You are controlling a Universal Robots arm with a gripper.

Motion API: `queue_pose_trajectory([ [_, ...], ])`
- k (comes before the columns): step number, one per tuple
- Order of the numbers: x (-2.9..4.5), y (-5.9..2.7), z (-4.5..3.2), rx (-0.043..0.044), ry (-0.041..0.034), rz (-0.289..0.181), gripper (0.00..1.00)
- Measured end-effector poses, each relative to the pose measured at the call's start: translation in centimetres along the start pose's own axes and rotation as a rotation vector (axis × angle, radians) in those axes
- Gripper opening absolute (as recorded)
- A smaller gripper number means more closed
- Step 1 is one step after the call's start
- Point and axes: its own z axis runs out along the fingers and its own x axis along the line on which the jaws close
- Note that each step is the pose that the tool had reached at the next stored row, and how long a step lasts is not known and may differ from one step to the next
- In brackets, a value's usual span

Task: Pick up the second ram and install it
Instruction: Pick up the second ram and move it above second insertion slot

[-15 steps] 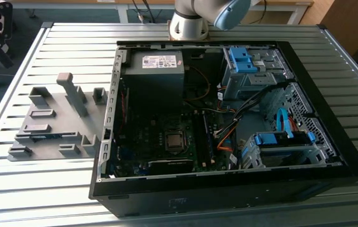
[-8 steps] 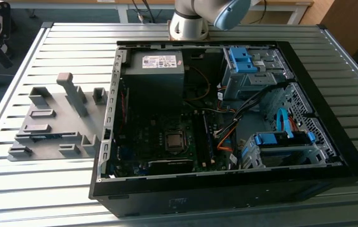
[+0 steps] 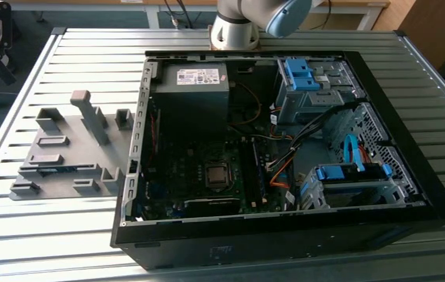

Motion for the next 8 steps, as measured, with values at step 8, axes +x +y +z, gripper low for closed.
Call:
queue_pose_trajectory([
  [8, 0.0, 0.0, 0.01, -0.0001, -0.0001, -0.008, 0.11],
])
